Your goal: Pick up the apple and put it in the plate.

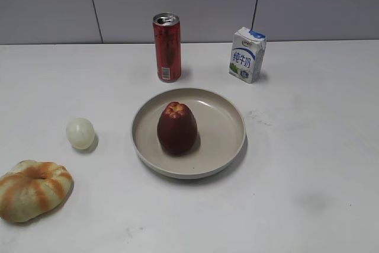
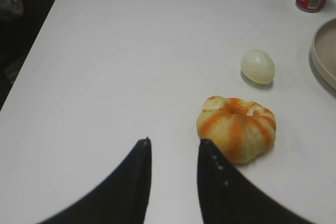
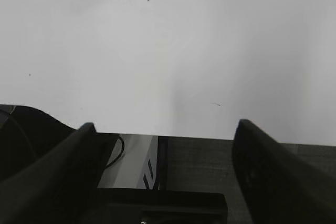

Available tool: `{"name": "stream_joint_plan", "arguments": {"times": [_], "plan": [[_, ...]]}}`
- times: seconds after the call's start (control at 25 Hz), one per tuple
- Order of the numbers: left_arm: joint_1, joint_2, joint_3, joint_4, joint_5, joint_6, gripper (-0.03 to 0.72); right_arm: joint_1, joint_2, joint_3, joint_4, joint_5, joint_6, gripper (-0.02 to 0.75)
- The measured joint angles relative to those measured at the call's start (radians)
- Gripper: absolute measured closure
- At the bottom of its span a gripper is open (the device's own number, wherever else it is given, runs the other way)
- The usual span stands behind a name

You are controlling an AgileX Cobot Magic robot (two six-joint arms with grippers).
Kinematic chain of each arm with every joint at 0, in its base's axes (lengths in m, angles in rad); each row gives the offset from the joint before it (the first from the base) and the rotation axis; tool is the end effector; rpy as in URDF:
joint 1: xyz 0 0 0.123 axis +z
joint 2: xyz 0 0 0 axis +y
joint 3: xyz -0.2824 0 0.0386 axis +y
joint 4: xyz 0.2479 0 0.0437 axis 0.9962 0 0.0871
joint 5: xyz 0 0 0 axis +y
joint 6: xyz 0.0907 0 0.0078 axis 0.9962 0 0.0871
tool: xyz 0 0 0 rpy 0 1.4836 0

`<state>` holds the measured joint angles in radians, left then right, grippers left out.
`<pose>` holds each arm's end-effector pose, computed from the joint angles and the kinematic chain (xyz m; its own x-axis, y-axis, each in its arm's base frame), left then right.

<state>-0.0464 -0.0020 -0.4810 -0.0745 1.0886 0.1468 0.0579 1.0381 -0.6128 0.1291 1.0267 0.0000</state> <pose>-0.0046 -0.0058 0.2698 -0.4793 0.1341 -0.8674 0.1582 0.9853 0.0649 0.1516 0.0188 0.2349 -0.9796 0.0100 -0.2005 -0.0148 0.9925 0.1215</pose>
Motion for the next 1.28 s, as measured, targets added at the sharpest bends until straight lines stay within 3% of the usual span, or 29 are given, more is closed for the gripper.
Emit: {"name": "stream_joint_plan", "arguments": {"times": [0.16, 0.8, 1.28], "plan": [[0.000, 0.000, 0.000, 0.000, 0.000, 0.000, 0.450, 0.000, -0.166, 0.087, 0.000, 0.001, -0.006, 0.145], [0.000, 0.000, 0.000, 0.000, 0.000, 0.000, 0.450, 0.000, -0.907, 0.112, 0.002, 0.021, -0.011, 0.146], [0.000, 0.000, 0.000, 0.000, -0.001, 0.000, 0.451, 0.000, -1.043, 0.113, 0.003, 0.024, -0.011, 0.148]]}}
